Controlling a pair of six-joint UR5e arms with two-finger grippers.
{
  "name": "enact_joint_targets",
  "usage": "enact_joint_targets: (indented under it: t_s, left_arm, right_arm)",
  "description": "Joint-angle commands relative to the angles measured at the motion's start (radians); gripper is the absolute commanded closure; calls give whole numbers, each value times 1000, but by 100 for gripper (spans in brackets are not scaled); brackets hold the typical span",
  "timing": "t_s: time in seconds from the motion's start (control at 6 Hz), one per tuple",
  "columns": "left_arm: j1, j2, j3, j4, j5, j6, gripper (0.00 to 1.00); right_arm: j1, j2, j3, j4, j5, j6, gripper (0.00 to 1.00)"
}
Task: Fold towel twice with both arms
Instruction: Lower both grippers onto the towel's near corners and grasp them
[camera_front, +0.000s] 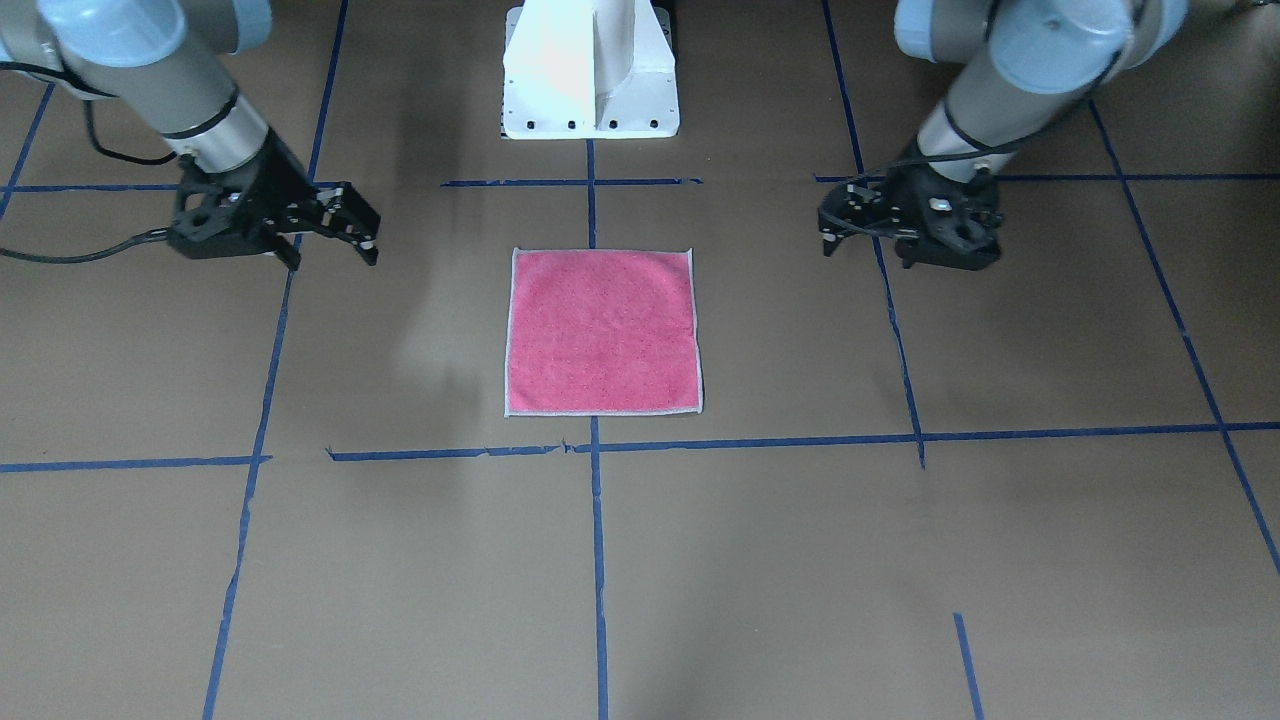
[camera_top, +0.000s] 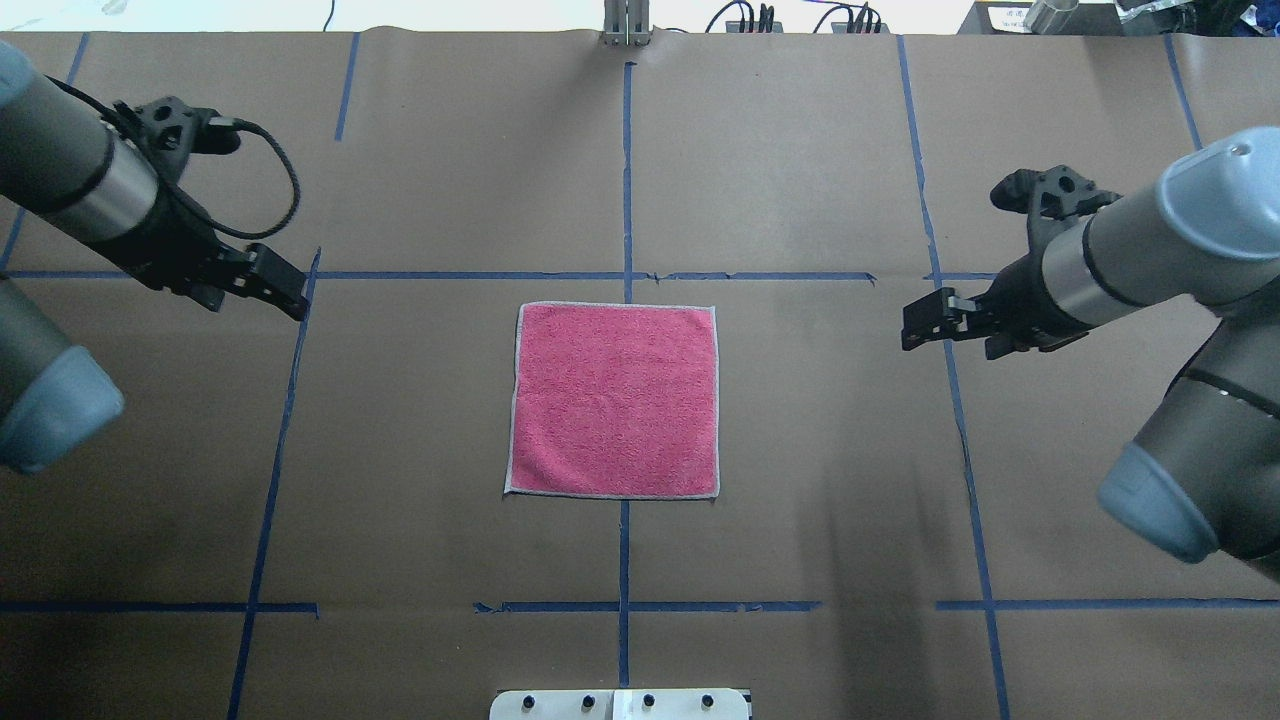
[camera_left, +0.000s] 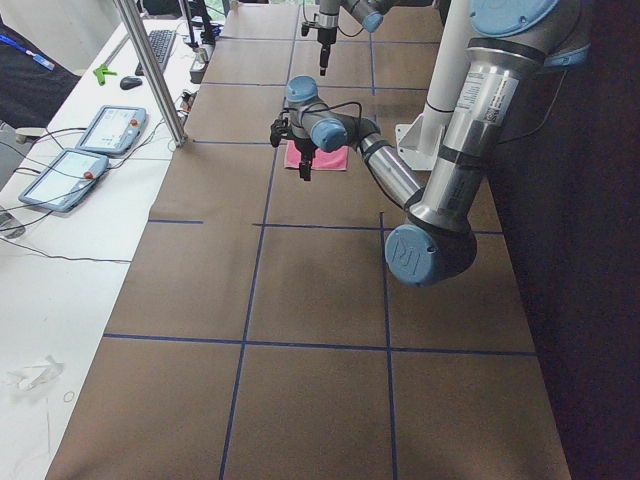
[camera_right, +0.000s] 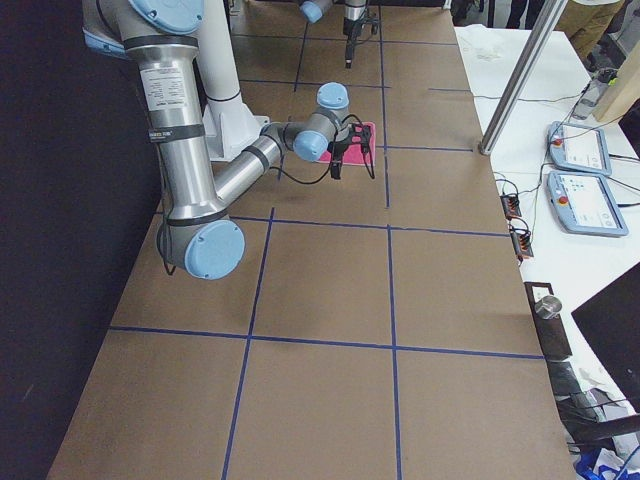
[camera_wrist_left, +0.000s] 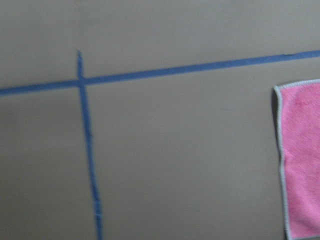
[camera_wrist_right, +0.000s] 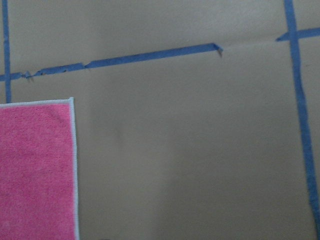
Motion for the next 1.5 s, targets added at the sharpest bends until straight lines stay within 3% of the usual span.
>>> enact_joint_targets:
  t_s: [0.0, 0.17, 0.5, 0.67, 0.83, 1.0, 1.33]
  left_arm:
    - [187, -68, -2, -1, 156, -223, 0]
    - [249, -83, 1, -1, 212, -298, 0]
    - [330, -88, 65, -115, 296, -433, 0]
    - [350, -88, 135, -259, 336, -525, 9]
    - [361, -97, 169, -295, 369, -622, 31]
    - [363, -102, 188, -297, 370, -632, 38]
    - [366, -117, 220, -297, 370, -653, 40]
  right_arm:
    - [-156, 91, 0, -70, -139, 138, 0]
    - [-215, 179, -9, -186, -210, 161, 0]
    - [-264, 245, -42, -201, -247, 236, 0]
    - [-264, 242, -44, -201, -247, 244, 0]
    - [-264, 242, -44, -201, -247, 246, 0]
    - [-266, 242, -44, -201, -247, 246, 0]
    - [-270, 239, -44, -201, -258, 246, 0]
